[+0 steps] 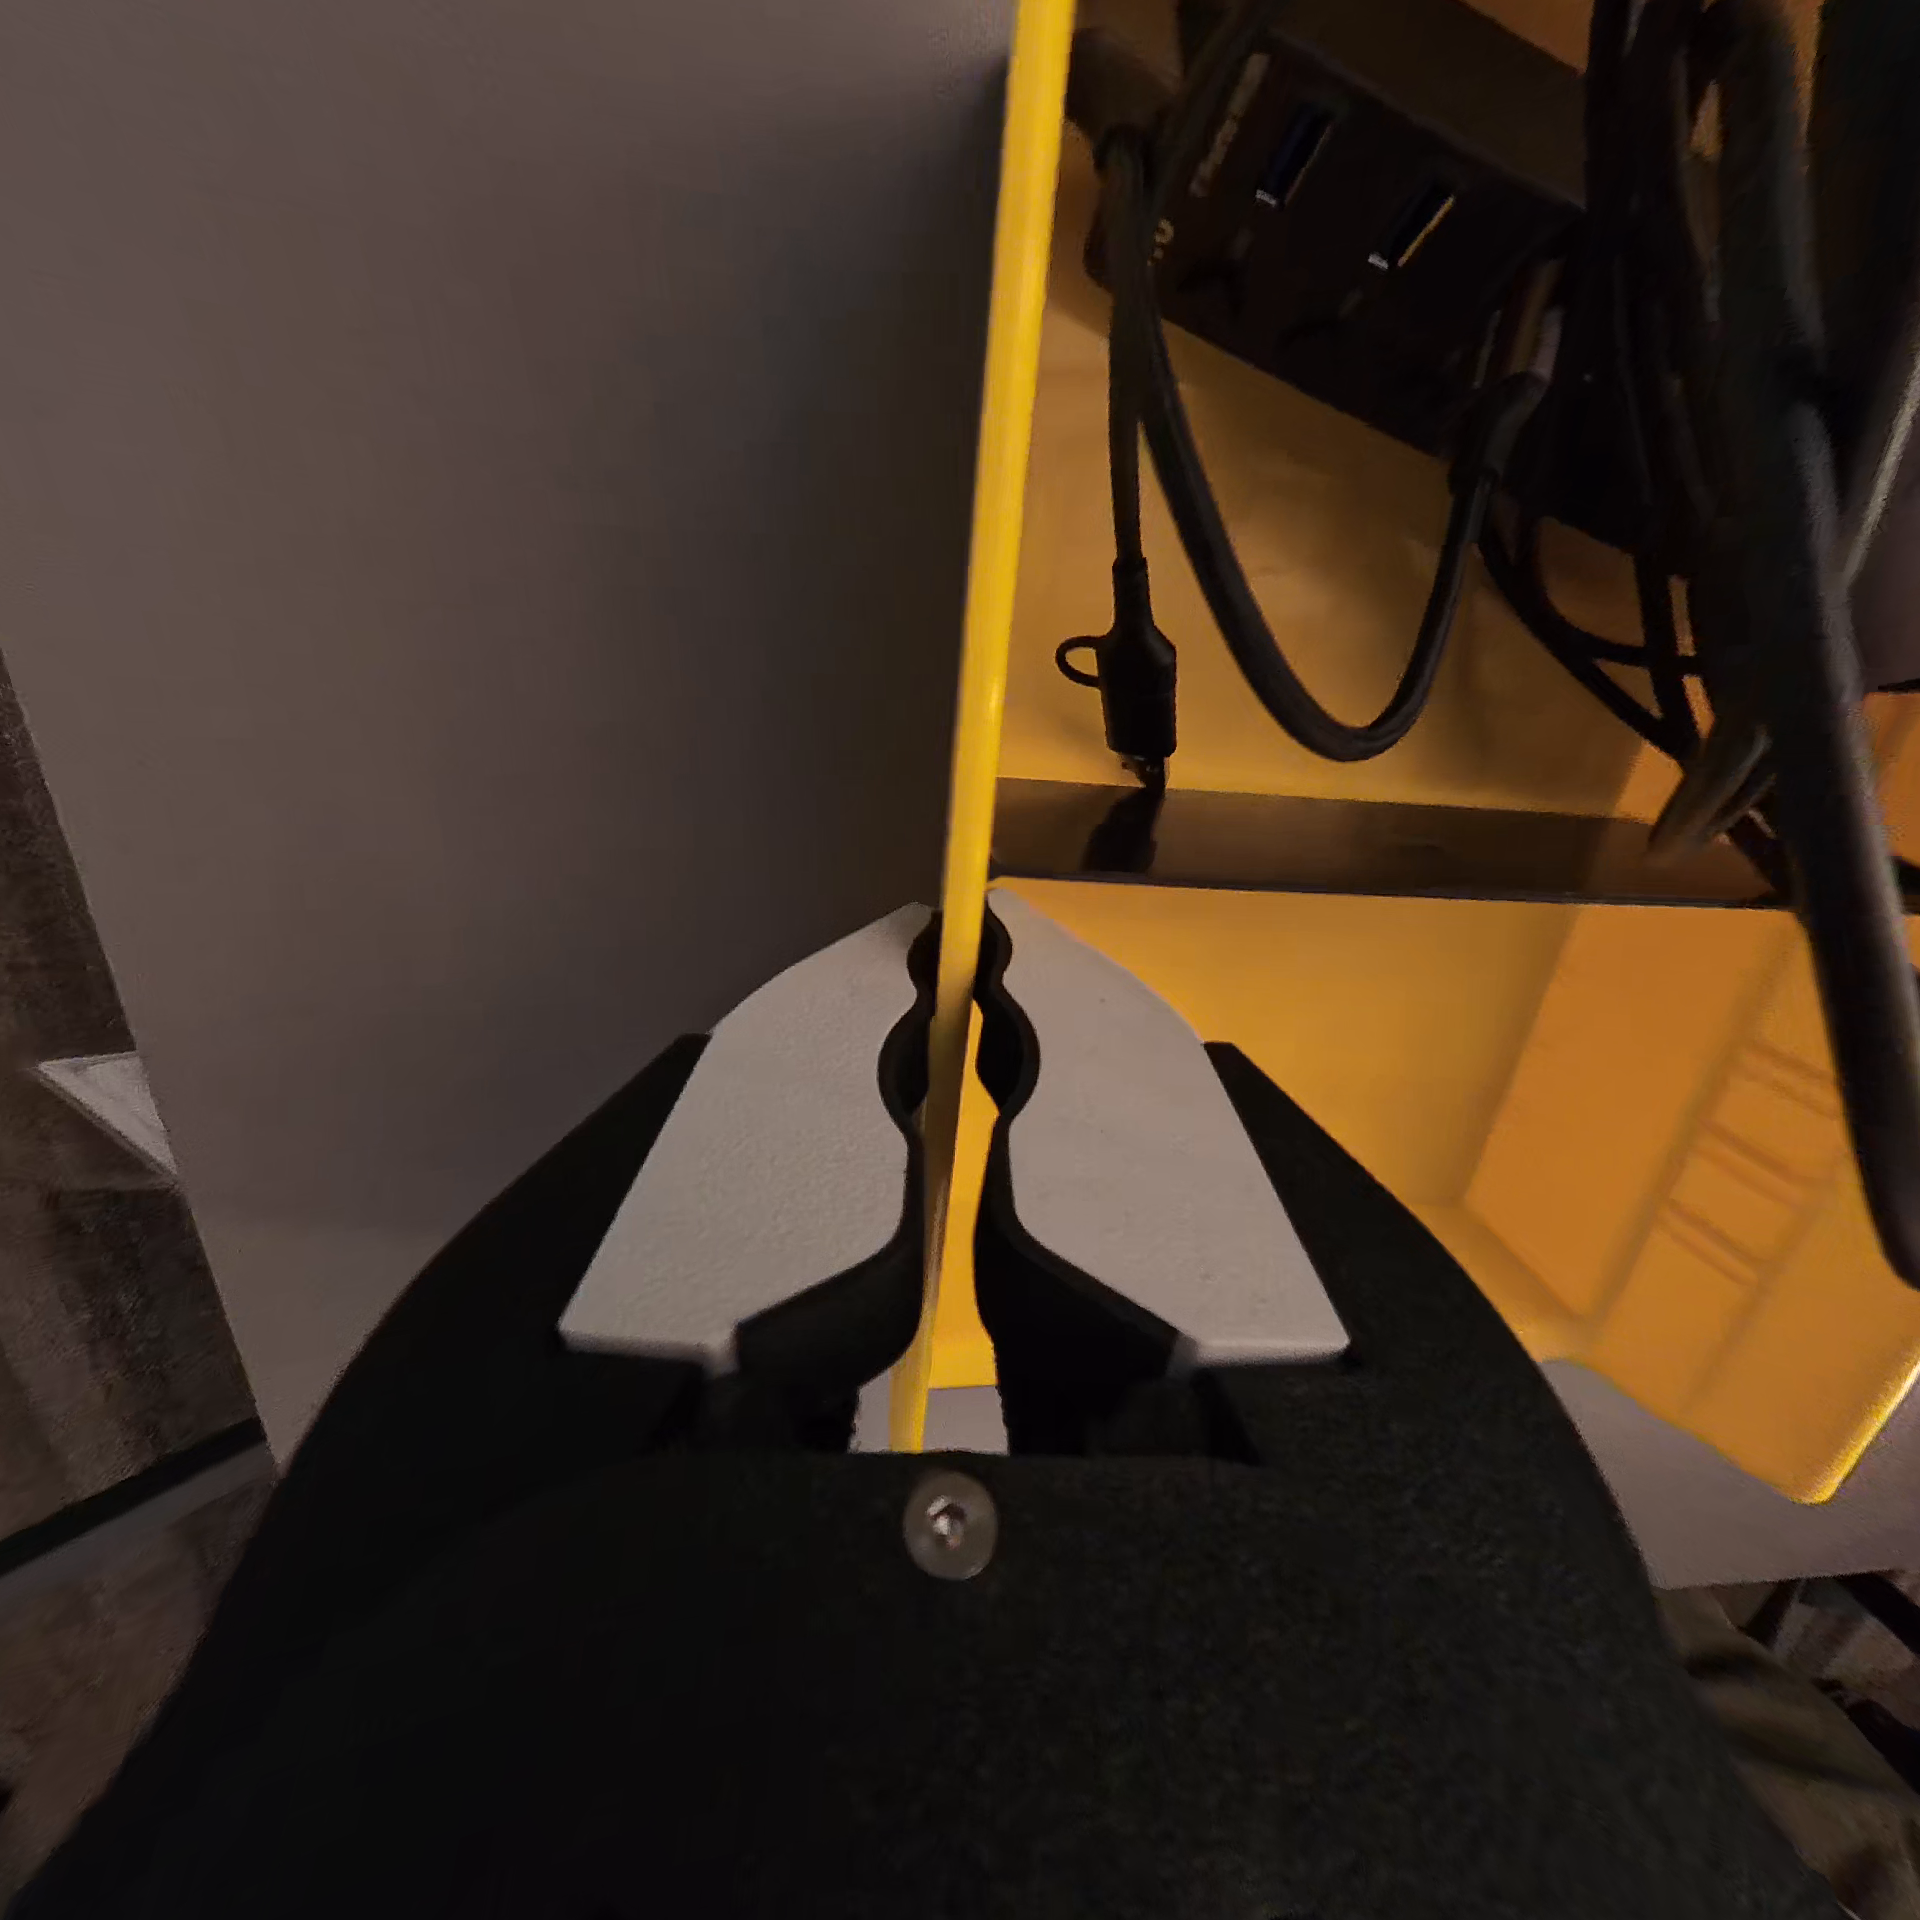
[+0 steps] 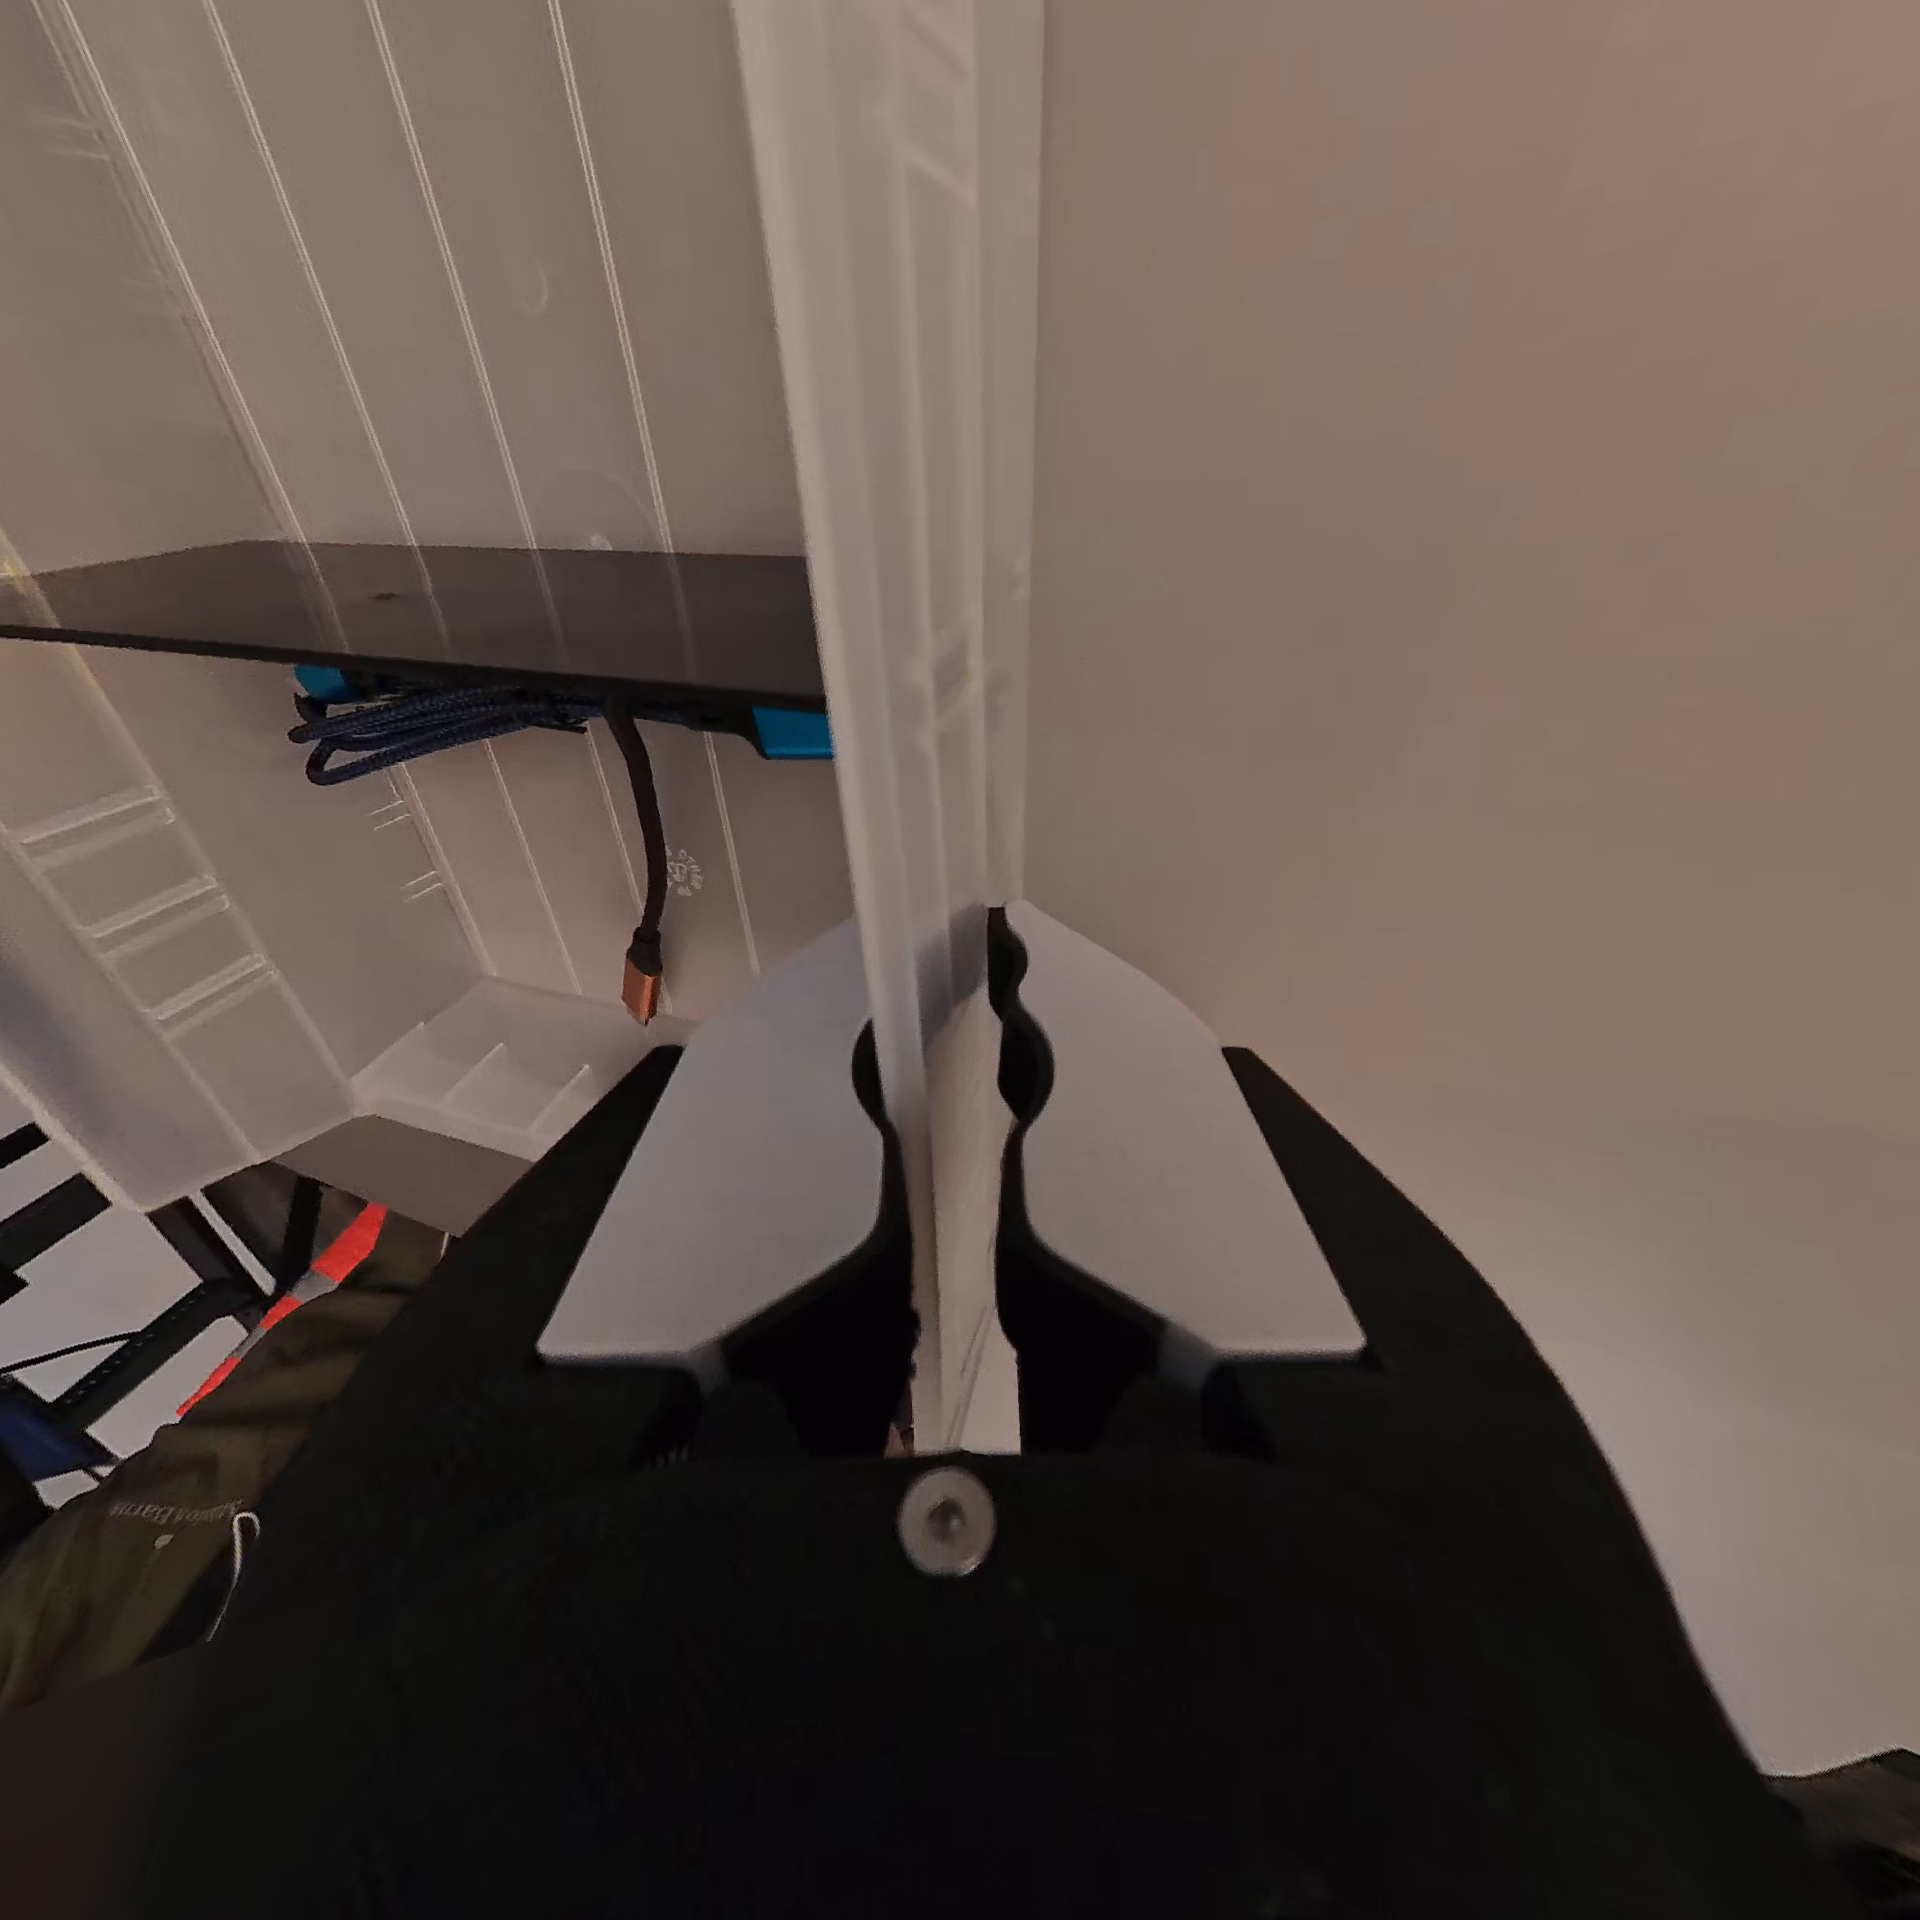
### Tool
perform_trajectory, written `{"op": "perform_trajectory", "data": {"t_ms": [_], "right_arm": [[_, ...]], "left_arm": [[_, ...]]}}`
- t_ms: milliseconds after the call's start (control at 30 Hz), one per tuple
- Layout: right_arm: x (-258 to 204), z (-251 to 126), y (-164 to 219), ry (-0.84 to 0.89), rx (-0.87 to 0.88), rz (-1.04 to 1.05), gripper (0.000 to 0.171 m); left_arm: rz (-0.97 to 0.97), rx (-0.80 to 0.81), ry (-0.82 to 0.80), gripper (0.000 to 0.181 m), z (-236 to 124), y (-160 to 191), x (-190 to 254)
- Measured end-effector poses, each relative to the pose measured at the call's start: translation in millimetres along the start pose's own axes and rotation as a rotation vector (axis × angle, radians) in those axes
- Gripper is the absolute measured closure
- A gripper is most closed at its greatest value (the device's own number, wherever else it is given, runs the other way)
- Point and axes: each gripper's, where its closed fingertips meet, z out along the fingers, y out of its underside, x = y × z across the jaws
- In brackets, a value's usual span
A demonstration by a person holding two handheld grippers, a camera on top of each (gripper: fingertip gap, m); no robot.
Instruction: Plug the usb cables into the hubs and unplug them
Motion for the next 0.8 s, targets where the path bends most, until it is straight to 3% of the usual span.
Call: {"op": "perform_trajectory", "data": {"t_ms": [200, 400, 500, 667, 800], "right_arm": [[0, 0, -1, 0.026, -0.001, 0.027, 0.159], [-2, 1, -2, 0.025, -0.009, -0.003, 0.156], [-4, 1, 0, -0.035, -0.017, 0.010, 0.150], [-2, -14, -3, -0.036, 0.057, 0.023, 0.148], [-1, -35, -1, -0.031, 0.140, 0.046, 0.147]], "left_arm": [[-0.041, 0.039, 0.085, 0.176, 0, -3, -3], [-0.020, 0.062, 0.062, 0.176, 0, -3, -7], [0.037, 0.088, 0.028, 0.160, -5, -4, -11], [0.199, 0.283, -0.062, 0.149, -46, -24, -18], [0.409, 0.453, -0.062, 0.144, -85, -38, 3]]}}
